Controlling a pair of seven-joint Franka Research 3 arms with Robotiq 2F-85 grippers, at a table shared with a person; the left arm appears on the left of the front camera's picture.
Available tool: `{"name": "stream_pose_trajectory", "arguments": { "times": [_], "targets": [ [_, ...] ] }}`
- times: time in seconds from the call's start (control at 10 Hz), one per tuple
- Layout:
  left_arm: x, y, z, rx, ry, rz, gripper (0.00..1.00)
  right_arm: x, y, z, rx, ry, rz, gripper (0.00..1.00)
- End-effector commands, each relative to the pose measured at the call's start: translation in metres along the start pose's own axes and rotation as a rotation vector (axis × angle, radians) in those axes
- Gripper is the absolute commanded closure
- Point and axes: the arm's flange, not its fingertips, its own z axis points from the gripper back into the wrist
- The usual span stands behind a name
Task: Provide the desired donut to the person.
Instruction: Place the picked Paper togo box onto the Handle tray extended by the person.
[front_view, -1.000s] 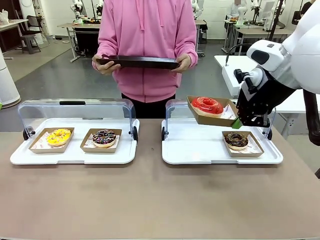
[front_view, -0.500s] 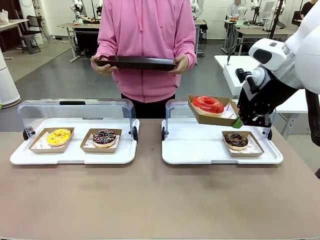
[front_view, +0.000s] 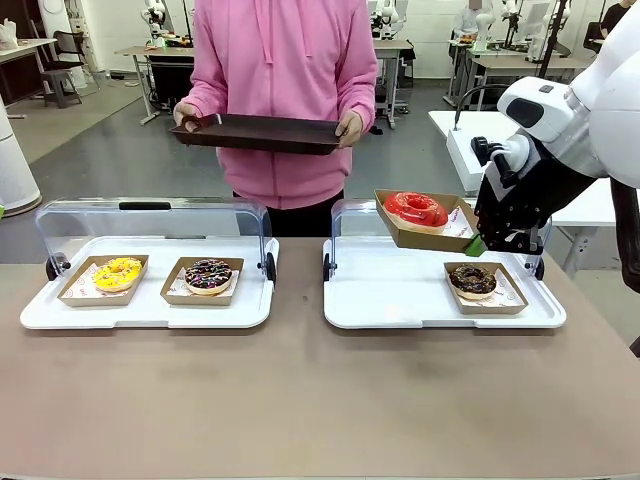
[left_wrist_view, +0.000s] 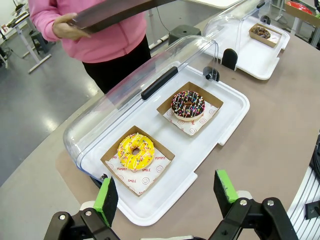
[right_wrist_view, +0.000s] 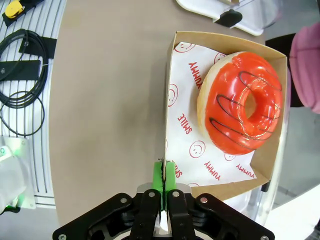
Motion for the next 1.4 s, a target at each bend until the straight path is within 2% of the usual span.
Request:
{"name": "stream_pose_trajectory", "arguments": {
  "times": [0.0, 1.0, 1.1, 1.2, 1.3],
  "targets": [
    [-0.001, 0.001, 0.000, -0.007, -0.008, 0.003, 0.00, 0.001, 0.005, -0.004, -0.005, 0.012, -0.003, 1.00],
    [-0.001, 0.001, 0.000, -0.007, -0.008, 0.003, 0.00, 0.001, 0.005, -0.004, -0.005, 0.012, -0.003, 1.00],
    [-0.001, 0.001, 0.000, -0.007, -0.008, 0.003, 0.00, 0.000, 0.000, 0.000, 0.000, 0.000, 0.000, 0.98],
    [-0.001, 0.001, 0.000, -0.007, -0.008, 0.003, 0.00, 0.021, -0.024, 0.016, 0.000, -0.014, -0.036, 0.98],
    [-0.001, 0.001, 0.000, -0.007, -0.008, 0.003, 0.00, 0.047, -0.053, 0.032, 0.017, 0.025, -0.045, 0.98]
  ]
}}
